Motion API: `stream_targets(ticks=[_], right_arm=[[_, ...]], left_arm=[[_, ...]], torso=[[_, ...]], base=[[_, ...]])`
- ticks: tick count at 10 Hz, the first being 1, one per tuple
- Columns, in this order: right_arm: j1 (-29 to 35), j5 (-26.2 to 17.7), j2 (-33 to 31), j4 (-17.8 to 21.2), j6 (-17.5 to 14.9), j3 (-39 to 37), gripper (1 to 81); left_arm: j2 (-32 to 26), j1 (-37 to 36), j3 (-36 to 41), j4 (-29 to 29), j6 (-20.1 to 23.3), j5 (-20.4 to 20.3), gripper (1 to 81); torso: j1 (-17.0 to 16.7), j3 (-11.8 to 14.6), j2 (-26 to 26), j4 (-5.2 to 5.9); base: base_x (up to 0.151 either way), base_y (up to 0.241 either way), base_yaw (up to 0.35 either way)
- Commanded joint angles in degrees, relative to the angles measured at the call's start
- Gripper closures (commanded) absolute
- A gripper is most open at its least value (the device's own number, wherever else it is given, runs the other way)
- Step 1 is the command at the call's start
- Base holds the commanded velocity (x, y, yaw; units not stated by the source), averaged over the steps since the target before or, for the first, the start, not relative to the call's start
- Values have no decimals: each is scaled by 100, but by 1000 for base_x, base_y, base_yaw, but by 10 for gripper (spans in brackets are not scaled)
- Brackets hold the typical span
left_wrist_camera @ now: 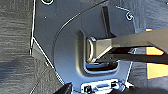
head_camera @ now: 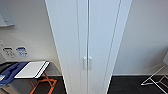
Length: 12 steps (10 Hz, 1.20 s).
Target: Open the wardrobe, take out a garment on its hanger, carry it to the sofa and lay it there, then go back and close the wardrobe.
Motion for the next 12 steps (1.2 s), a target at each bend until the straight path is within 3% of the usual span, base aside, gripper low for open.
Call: stream_targets(ticks=[1, 12], right_arm=[[107, -268, -108, -59, 6, 37, 10], [108, -145, -108, -85, -2, -8, 10]], left_arm=[[-184, -107, 251, 95, 11, 253, 10], [-202, -107, 278, 95, 11, 253, 10]], torso=[[3, 0, 0, 0], [8, 0, 4, 0]], base=[[102, 0, 0], [102, 0, 0]])
